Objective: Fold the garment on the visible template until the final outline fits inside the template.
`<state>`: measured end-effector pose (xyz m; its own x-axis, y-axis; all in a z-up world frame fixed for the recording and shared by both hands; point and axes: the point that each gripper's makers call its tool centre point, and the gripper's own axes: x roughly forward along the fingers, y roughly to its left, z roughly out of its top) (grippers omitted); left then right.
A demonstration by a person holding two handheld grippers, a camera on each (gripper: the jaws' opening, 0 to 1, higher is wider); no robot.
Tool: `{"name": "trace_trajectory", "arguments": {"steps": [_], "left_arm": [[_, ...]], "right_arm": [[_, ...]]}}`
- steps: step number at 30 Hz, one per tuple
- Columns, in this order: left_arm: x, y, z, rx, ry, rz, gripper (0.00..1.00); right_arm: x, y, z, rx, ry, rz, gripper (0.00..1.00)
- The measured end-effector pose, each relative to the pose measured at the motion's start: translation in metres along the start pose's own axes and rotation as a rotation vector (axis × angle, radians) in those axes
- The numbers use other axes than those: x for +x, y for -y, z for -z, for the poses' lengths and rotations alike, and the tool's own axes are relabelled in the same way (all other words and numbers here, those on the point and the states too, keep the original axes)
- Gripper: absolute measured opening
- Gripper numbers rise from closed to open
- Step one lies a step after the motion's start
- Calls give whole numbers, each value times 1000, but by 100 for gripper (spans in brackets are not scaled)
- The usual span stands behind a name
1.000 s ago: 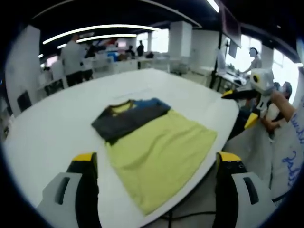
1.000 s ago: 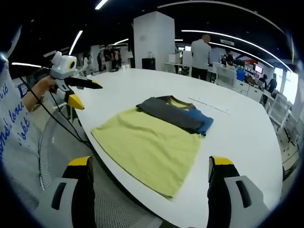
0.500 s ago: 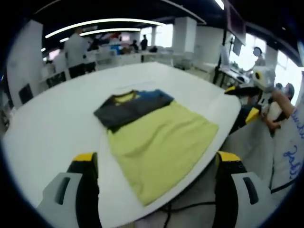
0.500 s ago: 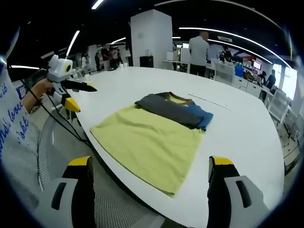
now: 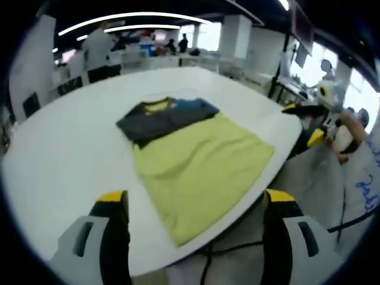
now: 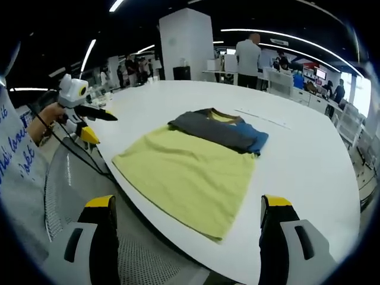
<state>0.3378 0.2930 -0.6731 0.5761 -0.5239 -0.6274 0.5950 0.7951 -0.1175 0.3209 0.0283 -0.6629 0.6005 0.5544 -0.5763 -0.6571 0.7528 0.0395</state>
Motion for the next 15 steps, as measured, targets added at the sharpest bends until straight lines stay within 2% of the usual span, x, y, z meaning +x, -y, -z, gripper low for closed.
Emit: {"name": "trace_trajectory", "arguments": {"steps": [8,11,13,15], "left_arm": [[2,-1,2,-8,-8,5,75],[5,-4,6,-16,-28,2,73],[5,-4,14,-26,-71,8,70],[8,-5,17,-28,-76,9,67]], "right_arm": [[4,2,4,0,-16,-10,97],[6,4,6,18,-23,-10,95],[7,5,8,17,-28,-9,94],[9,7,11,13,-40,-3,92]]}}
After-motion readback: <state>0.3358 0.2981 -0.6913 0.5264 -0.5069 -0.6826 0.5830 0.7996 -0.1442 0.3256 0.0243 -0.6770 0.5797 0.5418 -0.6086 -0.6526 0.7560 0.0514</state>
